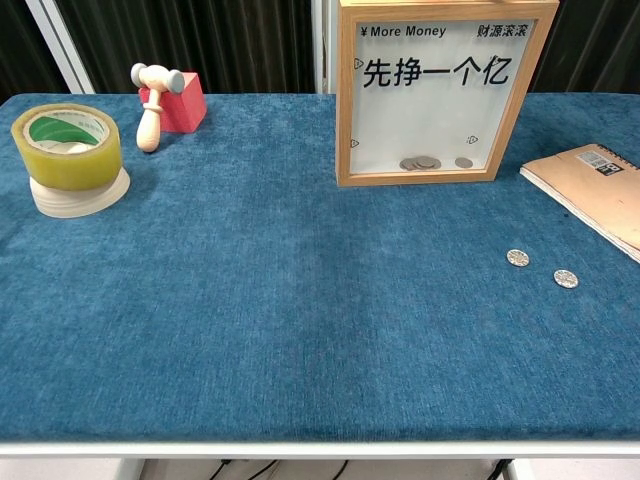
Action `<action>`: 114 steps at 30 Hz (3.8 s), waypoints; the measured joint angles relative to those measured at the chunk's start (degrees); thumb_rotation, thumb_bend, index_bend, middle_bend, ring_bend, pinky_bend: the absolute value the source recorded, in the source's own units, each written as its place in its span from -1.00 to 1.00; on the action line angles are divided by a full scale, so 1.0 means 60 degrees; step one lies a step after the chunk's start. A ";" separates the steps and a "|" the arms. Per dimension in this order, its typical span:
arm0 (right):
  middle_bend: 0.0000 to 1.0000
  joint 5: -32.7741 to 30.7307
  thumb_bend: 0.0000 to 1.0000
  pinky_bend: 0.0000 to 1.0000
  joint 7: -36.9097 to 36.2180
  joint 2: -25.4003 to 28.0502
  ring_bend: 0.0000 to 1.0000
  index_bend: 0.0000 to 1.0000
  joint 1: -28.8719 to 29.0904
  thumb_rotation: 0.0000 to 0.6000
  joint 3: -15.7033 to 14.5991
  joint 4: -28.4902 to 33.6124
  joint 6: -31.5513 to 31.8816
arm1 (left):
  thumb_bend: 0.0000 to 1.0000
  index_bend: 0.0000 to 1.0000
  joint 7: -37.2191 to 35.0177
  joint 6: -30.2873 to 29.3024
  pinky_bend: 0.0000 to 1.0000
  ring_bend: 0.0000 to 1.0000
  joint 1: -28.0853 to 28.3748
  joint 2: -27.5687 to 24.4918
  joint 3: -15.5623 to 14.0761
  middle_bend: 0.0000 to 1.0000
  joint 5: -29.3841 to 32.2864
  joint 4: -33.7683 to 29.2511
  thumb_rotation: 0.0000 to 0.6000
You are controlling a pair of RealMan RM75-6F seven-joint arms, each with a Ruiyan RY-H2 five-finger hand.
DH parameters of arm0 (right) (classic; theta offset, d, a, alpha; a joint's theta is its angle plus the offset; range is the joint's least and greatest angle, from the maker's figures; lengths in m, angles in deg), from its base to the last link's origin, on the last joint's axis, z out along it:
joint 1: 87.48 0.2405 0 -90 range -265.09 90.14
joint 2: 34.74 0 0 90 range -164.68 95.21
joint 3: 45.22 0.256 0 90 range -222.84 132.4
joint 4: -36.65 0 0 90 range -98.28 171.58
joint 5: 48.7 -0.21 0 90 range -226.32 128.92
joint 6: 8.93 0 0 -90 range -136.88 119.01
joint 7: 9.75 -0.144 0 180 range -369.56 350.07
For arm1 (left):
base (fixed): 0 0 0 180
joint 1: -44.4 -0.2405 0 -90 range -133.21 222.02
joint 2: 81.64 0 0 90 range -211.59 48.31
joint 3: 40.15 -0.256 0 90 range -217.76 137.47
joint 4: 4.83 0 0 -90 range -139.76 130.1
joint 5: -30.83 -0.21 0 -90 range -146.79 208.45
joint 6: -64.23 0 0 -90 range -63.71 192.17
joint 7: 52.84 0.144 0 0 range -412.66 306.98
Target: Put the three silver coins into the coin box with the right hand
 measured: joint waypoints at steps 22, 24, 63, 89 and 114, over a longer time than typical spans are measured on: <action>-0.99 0.0795 -0.05 -1.00 -0.1530 -0.0499 -1.00 0.49 0.0569 1.00 -0.0973 -0.0512 -0.0284 | -1.00 -0.88 -0.0114 0.0060 -1.00 -1.00 -0.0017 -0.0084 0.0050 -0.98 0.0153 0.0137 1.00; -0.99 0.0889 -0.05 -1.00 -0.1653 -0.0535 -1.00 0.48 0.0579 1.00 -0.1005 -0.0557 -0.0286 | -1.00 -0.88 -0.0124 0.0068 -1.00 -1.00 -0.0023 -0.0098 0.0054 -0.98 0.0180 0.0139 1.00; -1.00 0.3069 -0.13 -1.00 -0.3454 -0.0278 -1.00 -1.00 0.0013 1.00 -0.0492 -0.0382 0.0066 | -1.00 -0.88 -0.0044 0.0122 -1.00 -1.00 -0.0011 -0.0114 0.0098 -0.98 0.0241 0.0112 1.00; -1.00 1.3682 -0.50 -1.00 -0.2531 -0.2469 -1.00 -1.00 -0.9965 1.00 -0.1491 0.1134 1.0846 | -1.00 -0.88 0.1000 -0.0158 -1.00 -1.00 0.0003 0.0239 0.0133 -0.98 0.0006 -0.0189 1.00; -1.00 1.4023 -0.43 -1.00 -0.2093 -0.4405 -1.00 -0.47 -1.1320 1.00 -0.0548 -0.0470 0.9012 | -1.00 -0.88 0.0725 0.0063 -1.00 -1.00 -0.0012 0.0447 0.0045 -0.98 0.0160 0.0234 1.00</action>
